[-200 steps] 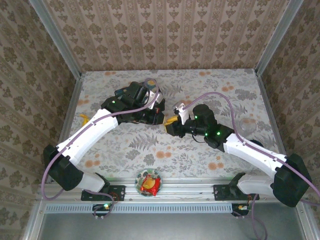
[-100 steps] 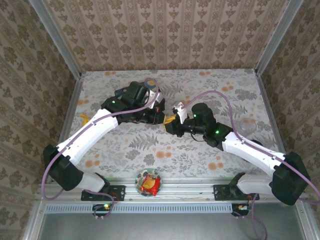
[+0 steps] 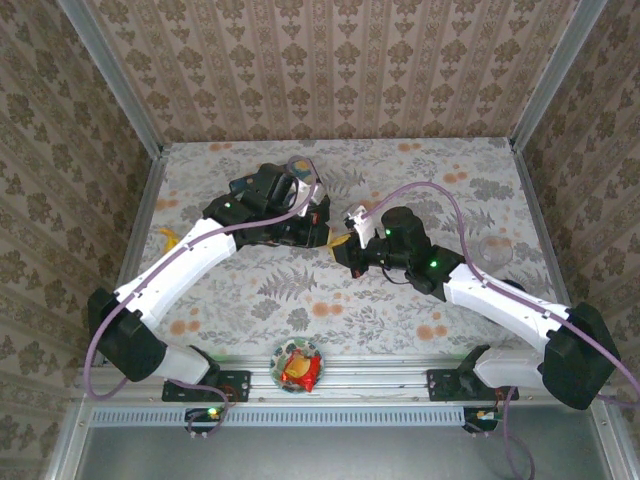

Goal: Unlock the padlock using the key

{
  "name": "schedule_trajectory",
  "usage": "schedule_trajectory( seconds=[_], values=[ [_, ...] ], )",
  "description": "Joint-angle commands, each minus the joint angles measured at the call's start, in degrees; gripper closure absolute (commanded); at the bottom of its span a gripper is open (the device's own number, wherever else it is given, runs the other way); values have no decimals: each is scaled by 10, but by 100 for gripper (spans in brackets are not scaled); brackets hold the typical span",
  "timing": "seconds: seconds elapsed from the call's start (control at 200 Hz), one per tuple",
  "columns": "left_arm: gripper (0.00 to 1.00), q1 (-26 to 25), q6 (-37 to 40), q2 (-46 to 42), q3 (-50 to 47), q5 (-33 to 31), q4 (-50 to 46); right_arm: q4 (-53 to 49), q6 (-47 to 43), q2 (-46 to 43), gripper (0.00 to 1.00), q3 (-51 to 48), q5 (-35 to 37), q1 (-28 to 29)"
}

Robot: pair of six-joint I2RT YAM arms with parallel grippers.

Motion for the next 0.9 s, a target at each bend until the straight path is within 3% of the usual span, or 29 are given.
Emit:
schedule_trajectory(
  seconds=[0.0,0.045,0.07,0.175,0.25,0.325,0.615,0.895],
  values=[
    [93,8,-20,-20,-17,19,20,12,15,-2,100,12,29,3],
    [86,9,-24,-25,-21,18,27,15,23,-2,100,9,32,3],
    [78,10,-27,-28,-24,18,30,17,27,-2,100,8,35,3],
    [30,15,-38,-51,-41,8,53,23,48,-6,100,4,46,3],
    [12,20,-44,-80,-63,-14,74,21,65,-15,100,0,65,3],
    [1,33,-52,-111,-90,-35,96,22,85,-32,100,-9,84,2],
    [0,74,-55,-186,-176,-115,153,32,255,-109,100,-52,136,-51],
    [0,75,-45,-153,-194,-117,177,38,514,-180,100,-133,157,-160]
  ],
)
